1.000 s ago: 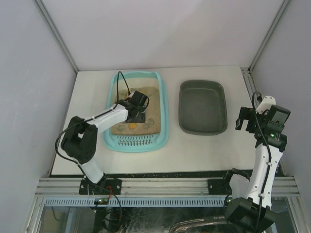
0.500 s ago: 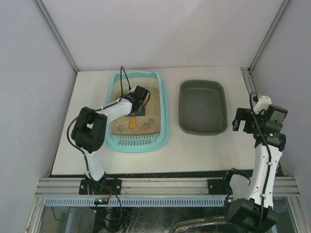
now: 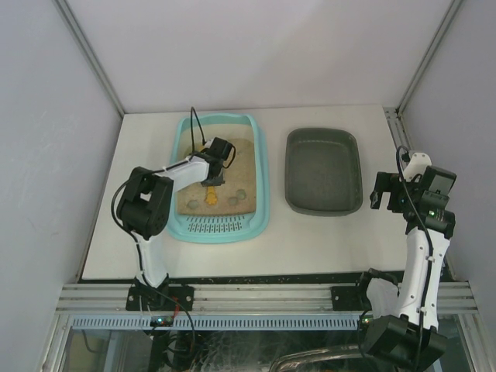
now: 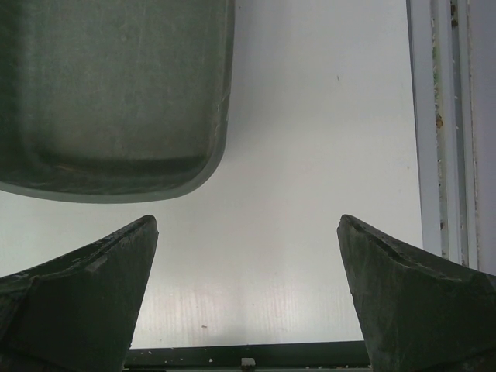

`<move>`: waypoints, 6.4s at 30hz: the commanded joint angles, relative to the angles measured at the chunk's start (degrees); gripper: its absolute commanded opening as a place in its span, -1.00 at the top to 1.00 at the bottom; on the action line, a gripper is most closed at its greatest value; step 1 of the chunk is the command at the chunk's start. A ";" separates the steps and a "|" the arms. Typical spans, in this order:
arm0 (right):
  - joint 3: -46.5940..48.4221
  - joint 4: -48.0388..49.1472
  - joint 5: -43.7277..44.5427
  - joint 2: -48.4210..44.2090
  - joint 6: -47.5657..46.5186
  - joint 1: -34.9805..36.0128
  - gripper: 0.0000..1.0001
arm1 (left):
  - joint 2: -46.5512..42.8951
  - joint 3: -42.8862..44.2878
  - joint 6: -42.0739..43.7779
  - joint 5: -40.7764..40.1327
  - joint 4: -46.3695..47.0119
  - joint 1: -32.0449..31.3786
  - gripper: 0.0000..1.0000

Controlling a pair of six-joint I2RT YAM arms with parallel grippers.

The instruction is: Clean the litter box

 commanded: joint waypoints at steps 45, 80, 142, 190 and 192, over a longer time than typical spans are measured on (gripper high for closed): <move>67.57 8.22 -31.16 67.67 12.70 49.53 -1.00 | -41.45 -9.80 15.78 10.77 -20.73 -12.38 0.99; 67.19 3.24 -44.51 70.93 7.34 55.16 1.00 | -57.79 -21.53 6.91 38.75 -4.97 -7.38 -0.99; 61.95 1.97 -51.83 66.99 5.27 51.68 1.00 | -74.21 -49.40 -21.85 51.70 36.69 0.71 0.71; 48.34 27.79 -15.30 62.20 23.80 39.11 -1.00 | -19.63 -0.22 8.03 25.91 -2.82 2.80 1.00; 48.54 28.27 -15.46 62.65 23.88 39.50 -1.00 | -17.84 1.58 7.96 26.65 -2.79 2.73 1.00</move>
